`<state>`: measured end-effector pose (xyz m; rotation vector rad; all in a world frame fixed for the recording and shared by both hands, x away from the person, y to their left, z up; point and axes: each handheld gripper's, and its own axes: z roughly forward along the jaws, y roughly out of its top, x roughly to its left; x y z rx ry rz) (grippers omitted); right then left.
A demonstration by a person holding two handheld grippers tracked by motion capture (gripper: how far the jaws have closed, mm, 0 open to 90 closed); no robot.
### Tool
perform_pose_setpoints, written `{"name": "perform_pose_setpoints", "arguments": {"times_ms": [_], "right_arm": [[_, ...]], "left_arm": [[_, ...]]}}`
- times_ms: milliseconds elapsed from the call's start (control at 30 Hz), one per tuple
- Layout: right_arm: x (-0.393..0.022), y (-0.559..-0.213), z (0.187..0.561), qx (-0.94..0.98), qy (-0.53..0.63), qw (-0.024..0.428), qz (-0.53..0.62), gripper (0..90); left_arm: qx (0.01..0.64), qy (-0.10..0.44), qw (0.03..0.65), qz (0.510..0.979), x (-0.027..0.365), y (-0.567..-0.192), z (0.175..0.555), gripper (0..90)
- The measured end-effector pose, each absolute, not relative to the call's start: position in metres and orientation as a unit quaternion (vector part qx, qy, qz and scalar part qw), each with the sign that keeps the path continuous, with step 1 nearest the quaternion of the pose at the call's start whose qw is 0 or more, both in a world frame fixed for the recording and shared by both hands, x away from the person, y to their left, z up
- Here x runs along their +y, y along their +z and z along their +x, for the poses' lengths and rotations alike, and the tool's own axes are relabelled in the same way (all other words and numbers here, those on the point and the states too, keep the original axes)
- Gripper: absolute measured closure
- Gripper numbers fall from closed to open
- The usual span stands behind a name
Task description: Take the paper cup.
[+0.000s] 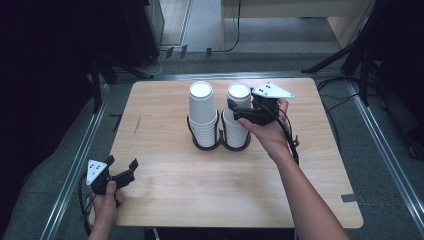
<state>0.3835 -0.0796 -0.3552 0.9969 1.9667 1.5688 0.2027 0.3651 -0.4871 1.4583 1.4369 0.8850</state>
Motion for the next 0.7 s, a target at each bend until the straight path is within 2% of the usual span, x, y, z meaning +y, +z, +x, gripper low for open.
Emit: {"name": "perform_pose_setpoints", "arguments": {"times_ms": [100, 433, 700], "right_arm": [[-0.076, -0.3569, 0.384, 0.711, 0.562, 0.218, 0.362, 21.2], [-0.0715, -0.3592, 0.3862, 0.706, 0.561, 0.216, 0.375, 20.9], [-0.0699, -0.3537, 0.3824, 0.68, 0.583, 0.243, 0.373, 23.9]], "left_arm": [[0.579, 0.355, 0.441, 0.587, 0.3654, -0.487, 0.2026, 5.6], [0.579, 0.354, 0.443, 0.586, 0.3657, -0.487, 0.2025, 5.6], [0.578, 0.354, 0.444, 0.586, 0.3661, -0.487, 0.2026, 5.6]]}}
